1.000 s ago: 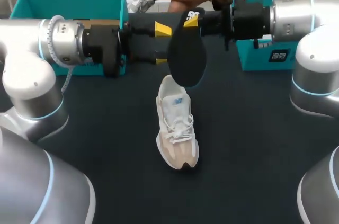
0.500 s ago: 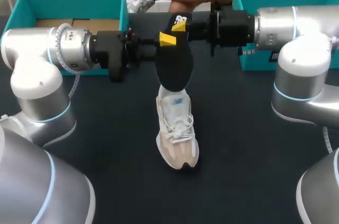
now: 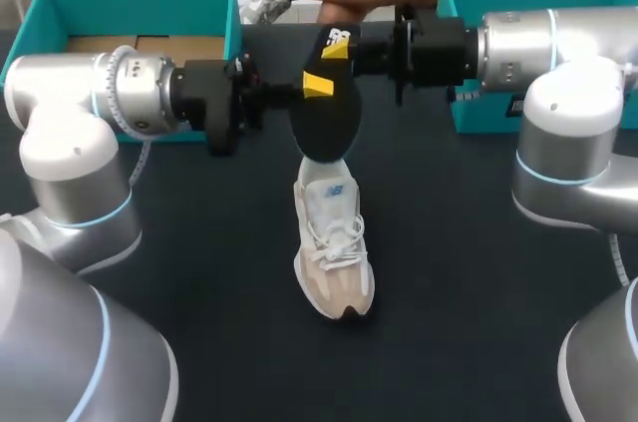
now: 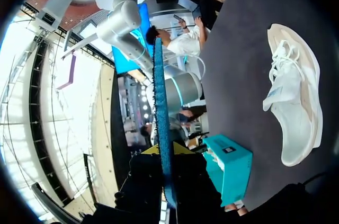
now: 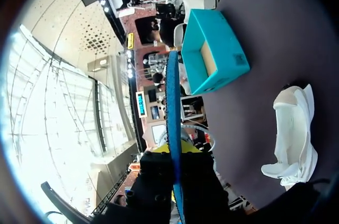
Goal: Take the shoe out of the shoebox, open the shoe tongue, remove and reinsert the insole, then place the shoe into the shoebox
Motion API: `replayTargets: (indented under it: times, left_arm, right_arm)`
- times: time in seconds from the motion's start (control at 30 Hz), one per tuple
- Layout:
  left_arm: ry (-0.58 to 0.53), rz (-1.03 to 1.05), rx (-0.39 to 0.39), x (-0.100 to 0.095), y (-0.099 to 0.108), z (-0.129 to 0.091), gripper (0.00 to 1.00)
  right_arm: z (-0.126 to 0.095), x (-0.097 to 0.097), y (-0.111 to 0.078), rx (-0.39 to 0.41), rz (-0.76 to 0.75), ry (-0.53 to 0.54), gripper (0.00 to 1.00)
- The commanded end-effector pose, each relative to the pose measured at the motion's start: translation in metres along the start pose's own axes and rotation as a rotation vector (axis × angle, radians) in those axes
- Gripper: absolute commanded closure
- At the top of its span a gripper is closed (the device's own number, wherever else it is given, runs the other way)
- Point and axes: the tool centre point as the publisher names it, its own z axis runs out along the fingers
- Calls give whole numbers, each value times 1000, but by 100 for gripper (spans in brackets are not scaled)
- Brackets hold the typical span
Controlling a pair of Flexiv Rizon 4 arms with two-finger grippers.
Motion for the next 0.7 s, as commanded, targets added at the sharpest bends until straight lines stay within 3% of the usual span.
replayTargets:
  times: [0.03, 0.23, 0.5, 0.7]
  left_arm:
    - [-6, 0, -6, -3, -4, -5, 100]
    - [-8, -8, -10, -7, -8, -17, 100]
    - [-22, -22, -39, -11, -11, -37, 100]
    - [-28, -23, -53, -13, -12, -43, 100]
  right_arm:
    - [-7, 1, 1, 24, -66, 7, 0]
    - [-29, 1, -6, 55, -150, 36, 0]
    - [-72, -6, -20, 83, -220, -33, 0]
    - [-92, -13, -24, 96, -255, -44, 0]
